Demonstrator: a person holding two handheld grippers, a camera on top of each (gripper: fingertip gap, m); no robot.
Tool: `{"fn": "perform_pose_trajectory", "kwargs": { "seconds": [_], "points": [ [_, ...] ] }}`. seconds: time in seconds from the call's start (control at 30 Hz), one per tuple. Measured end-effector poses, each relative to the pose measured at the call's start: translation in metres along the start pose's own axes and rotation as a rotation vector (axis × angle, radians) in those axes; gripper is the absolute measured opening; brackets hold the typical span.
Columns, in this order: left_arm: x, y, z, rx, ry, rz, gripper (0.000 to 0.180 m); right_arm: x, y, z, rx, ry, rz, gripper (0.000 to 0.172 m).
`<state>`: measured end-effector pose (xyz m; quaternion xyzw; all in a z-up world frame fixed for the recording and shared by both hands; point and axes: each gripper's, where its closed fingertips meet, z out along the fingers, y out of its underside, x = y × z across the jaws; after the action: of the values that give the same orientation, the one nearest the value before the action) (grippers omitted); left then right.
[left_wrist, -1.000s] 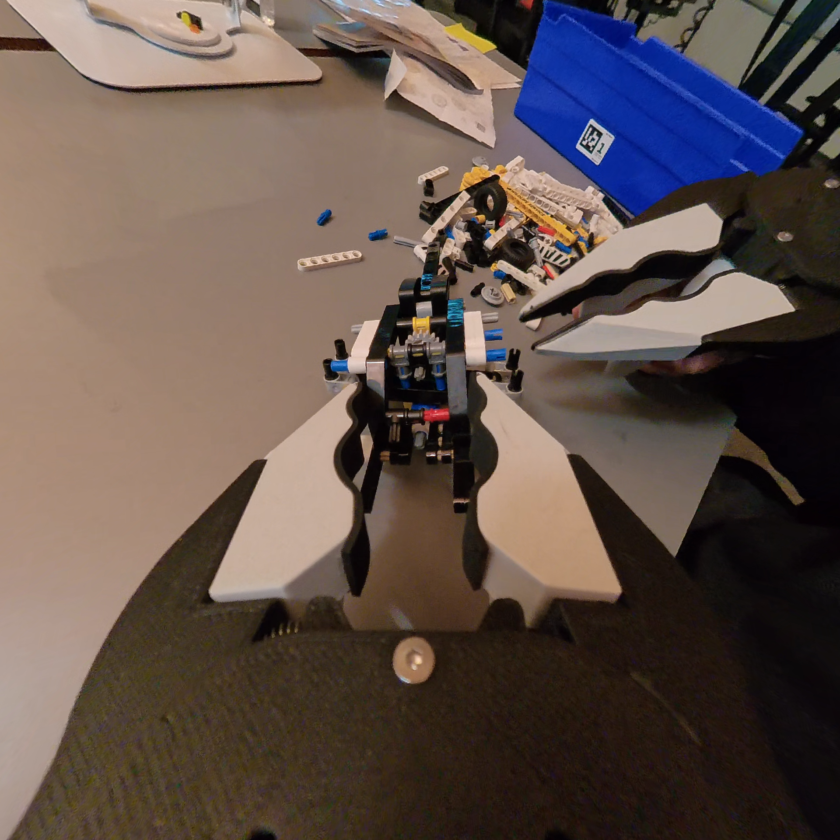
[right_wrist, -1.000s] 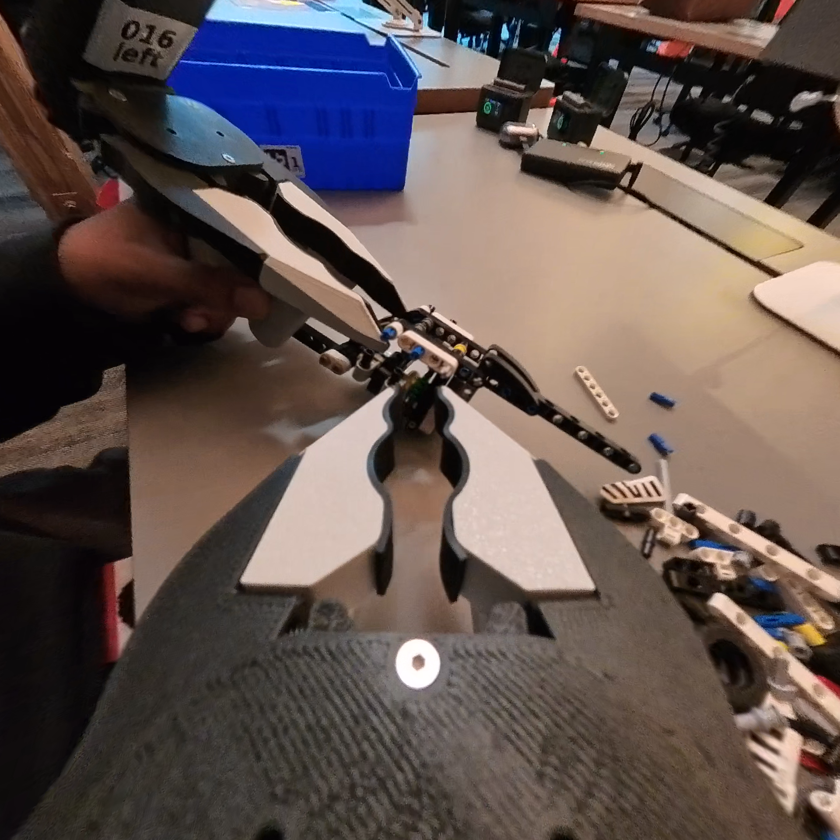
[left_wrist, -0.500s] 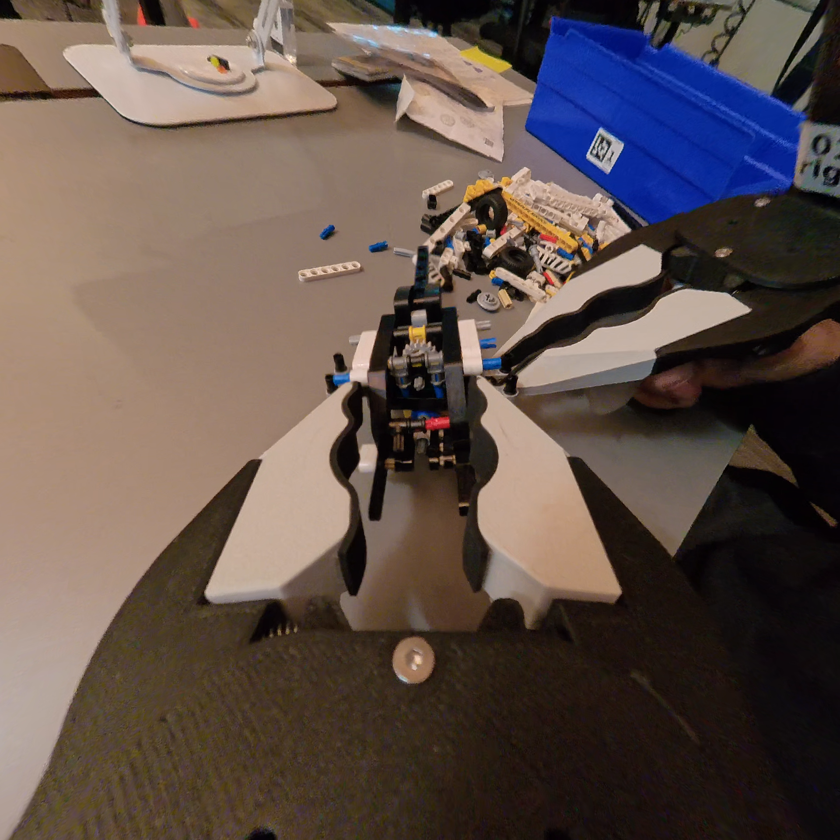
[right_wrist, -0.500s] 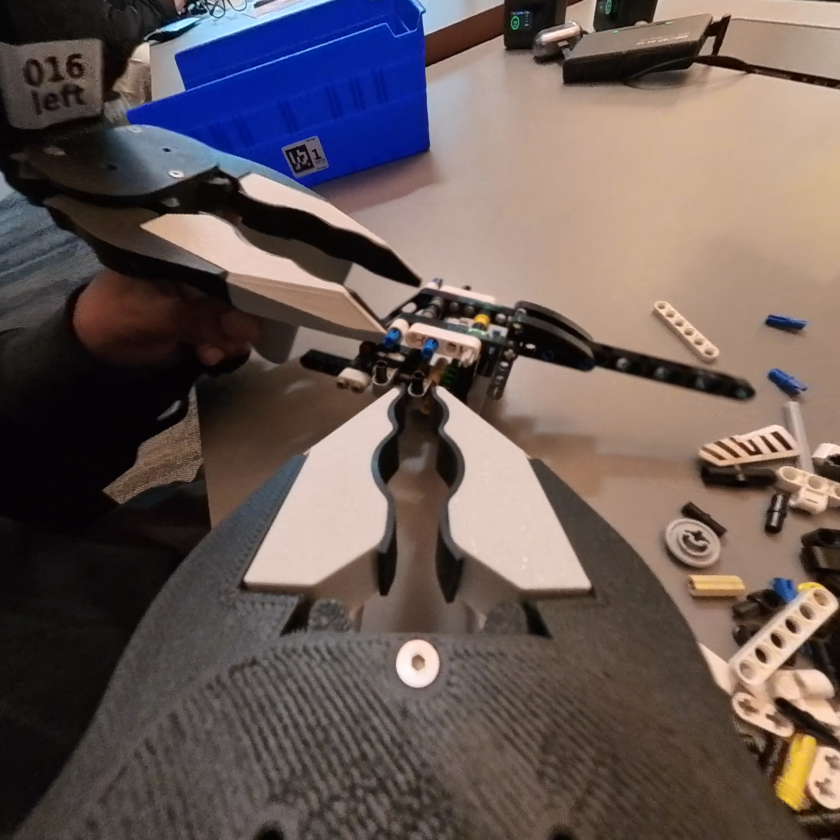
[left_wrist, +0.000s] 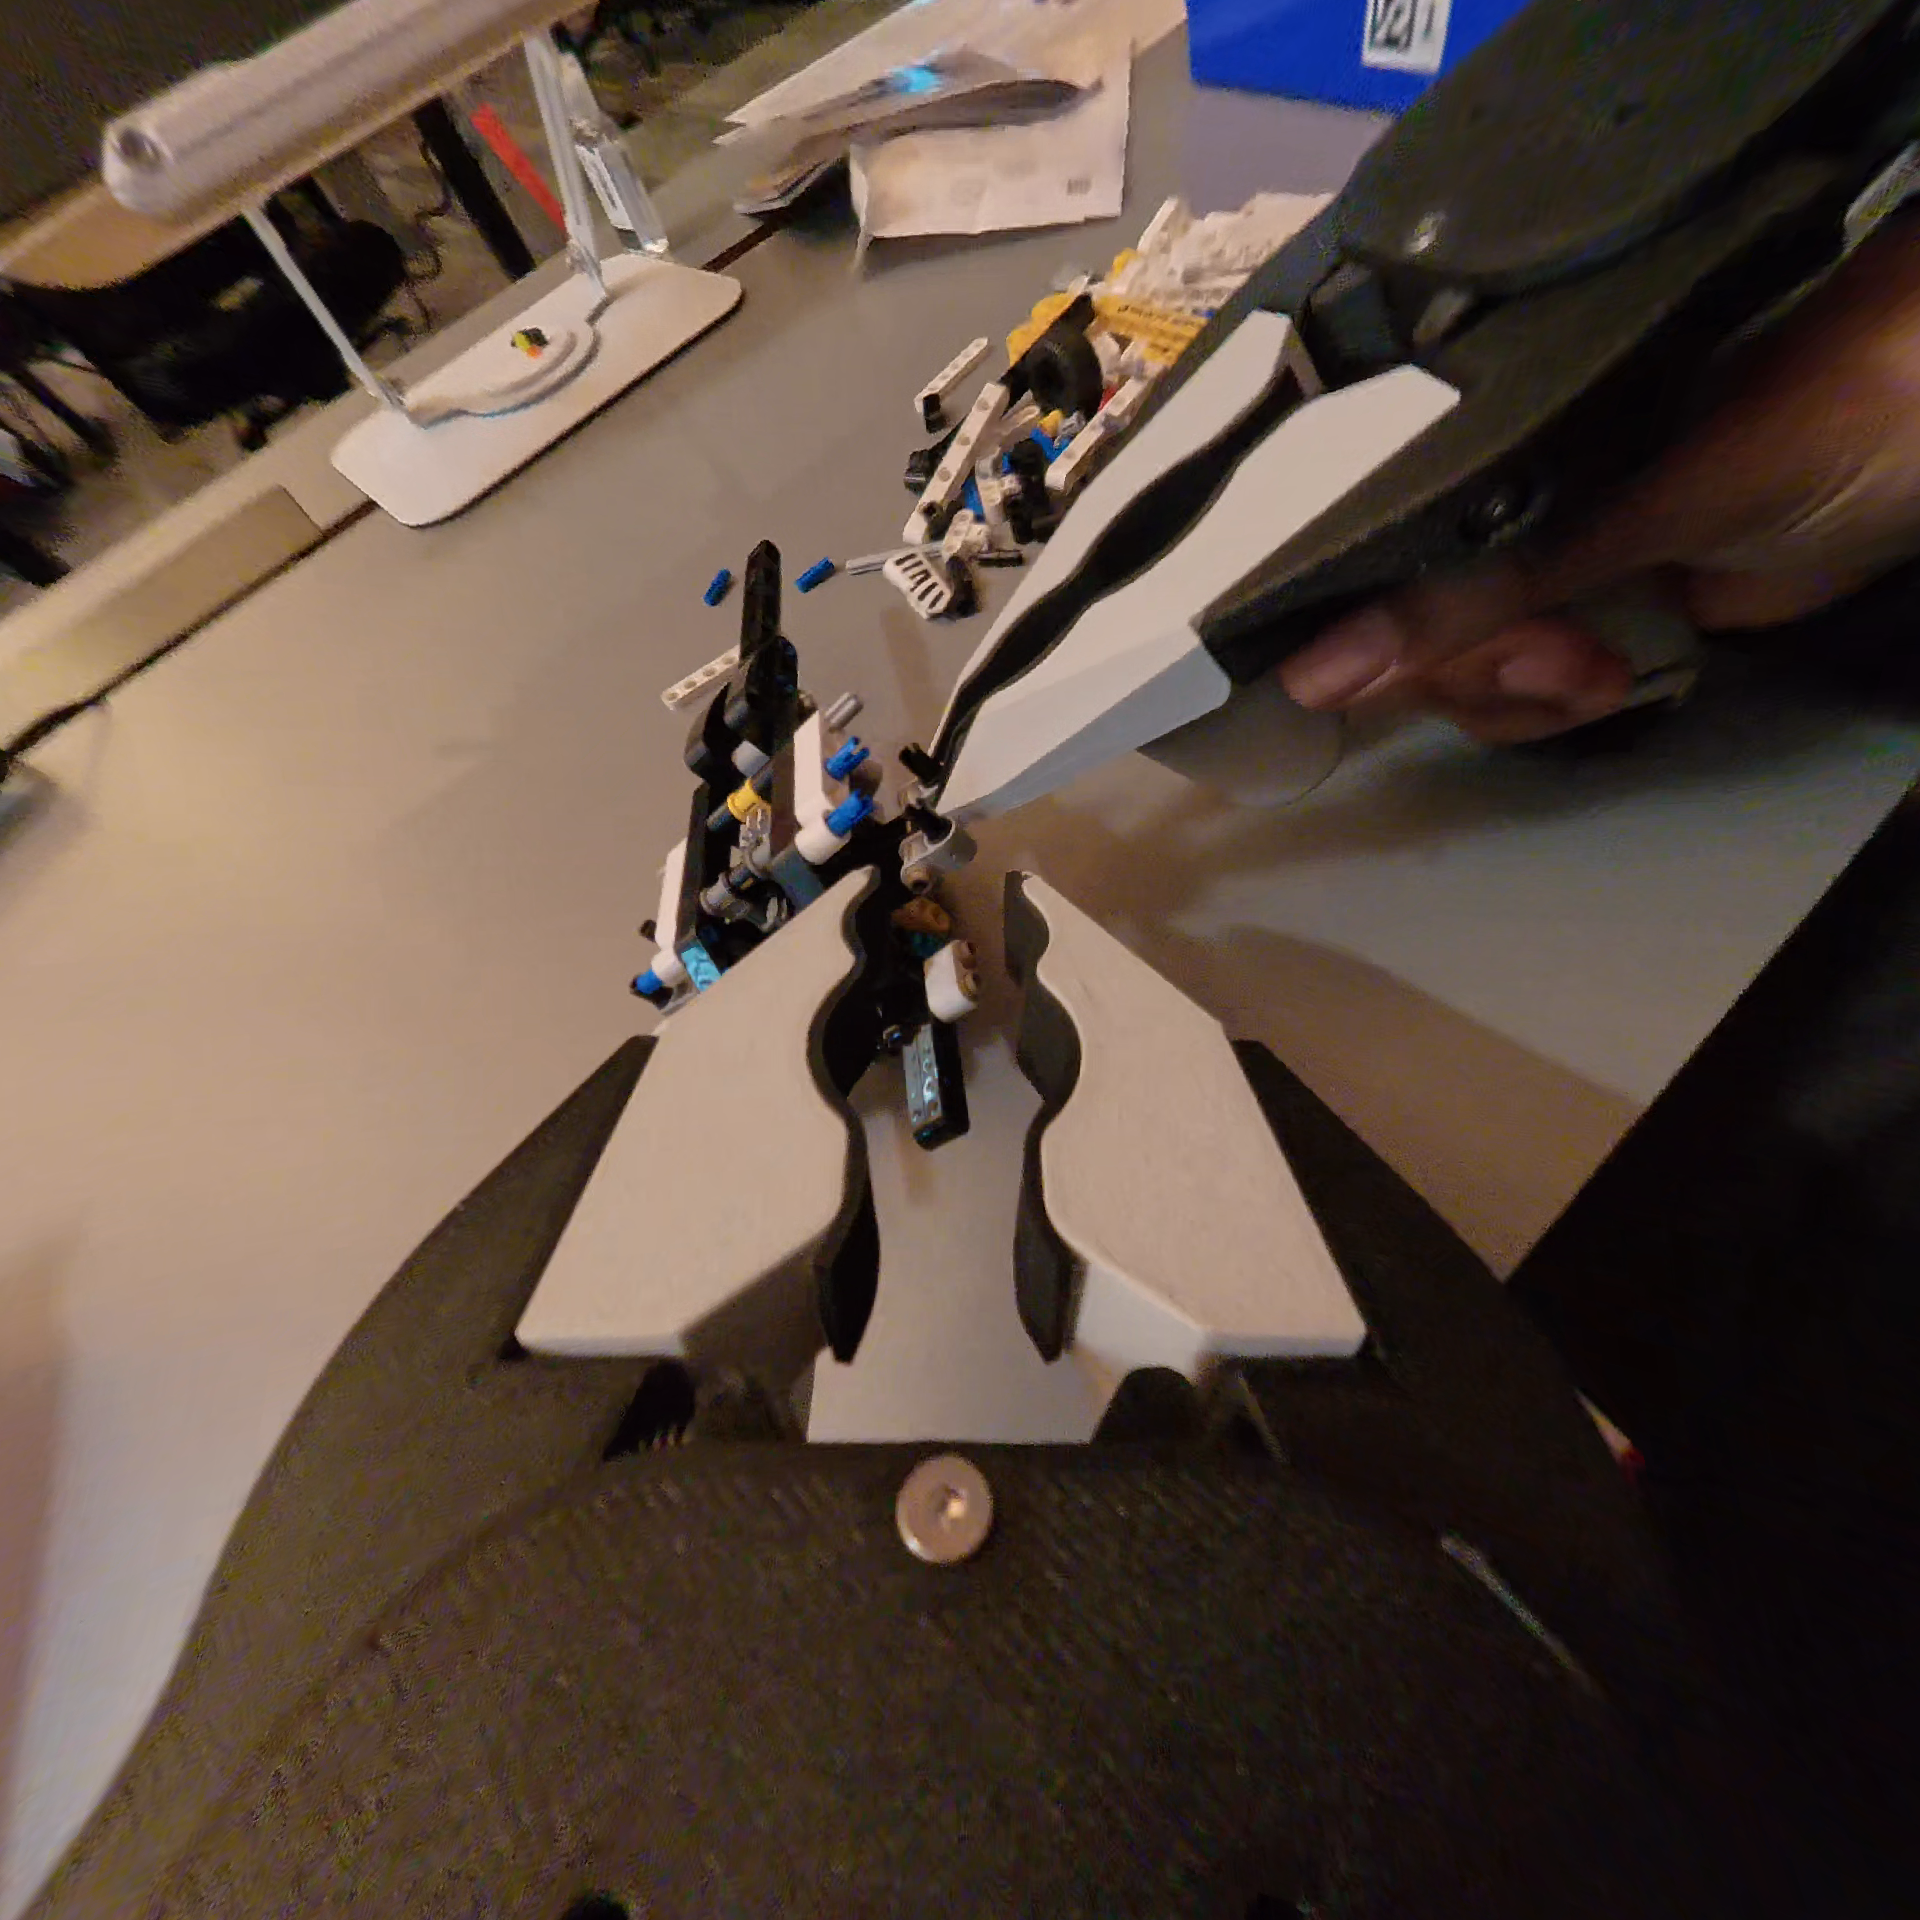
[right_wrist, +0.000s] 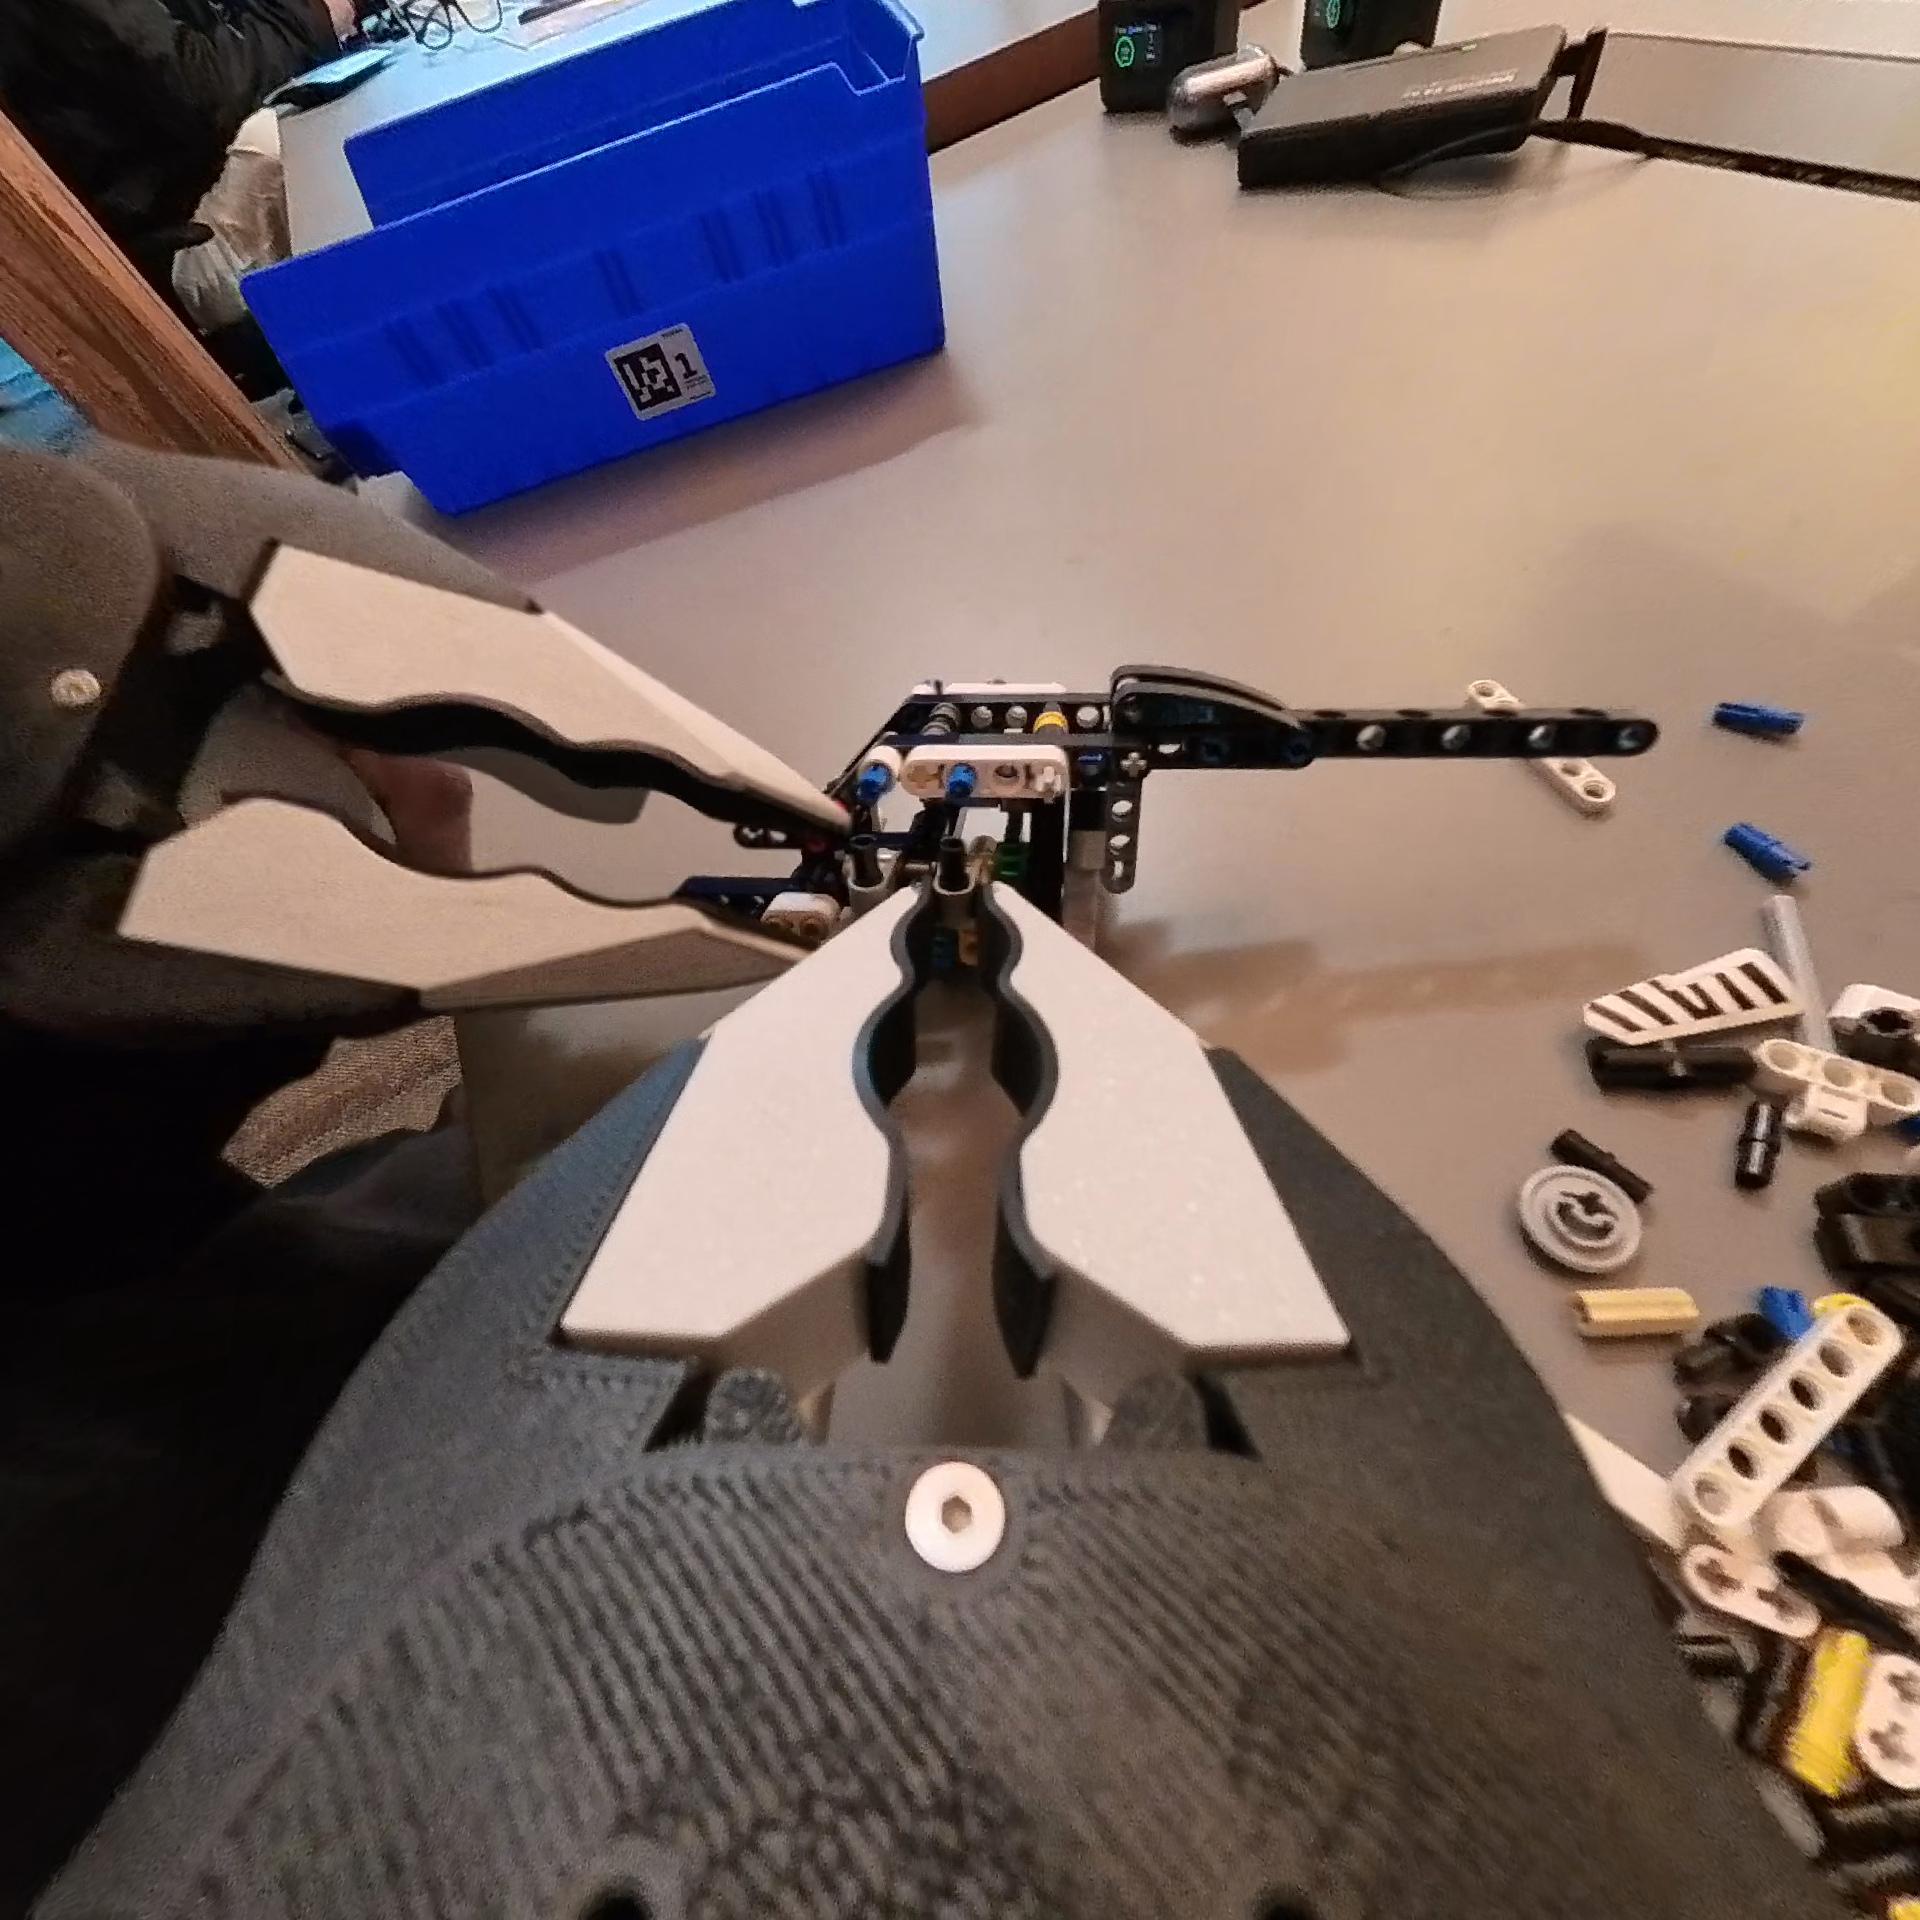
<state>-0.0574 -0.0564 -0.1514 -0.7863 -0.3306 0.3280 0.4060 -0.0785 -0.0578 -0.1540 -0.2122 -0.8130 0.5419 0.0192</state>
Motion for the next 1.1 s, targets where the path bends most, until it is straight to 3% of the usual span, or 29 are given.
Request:
{"fn": "perform_pose_trajectory", "kwargs": {
  "seconds": [0.2, 0.53, 0.77, 1.1],
  "points": [
    [-0.0055, 0.0076, 0.0081, -0.051, -0.131, 0.196, 0.014, -0.0058, 0.0008, -0.0004, -0.004, -0.026, 0.025, 0.004],
    [-0.0034, 0.0011, 0.0089, 0.008, -0.199, 0.405, 0.007, -0.0043, 0.0010, -0.0025, 0.001, -0.056, 0.072, 0.004],
    [-0.0008, 0.0001, 0.0086, 0.064, -0.098, 0.387, 0.008, -0.0048, 0.0024, -0.0030, 0.000, -0.109, 0.123, 0.004],
    [-0.0036, -0.0007, 0.0087, 0.075, -0.109, 0.361, 0.006, -0.0022, -0.0014, -0.0015, 0.039, -0.110, 0.110, 0.003]
  ]
}}
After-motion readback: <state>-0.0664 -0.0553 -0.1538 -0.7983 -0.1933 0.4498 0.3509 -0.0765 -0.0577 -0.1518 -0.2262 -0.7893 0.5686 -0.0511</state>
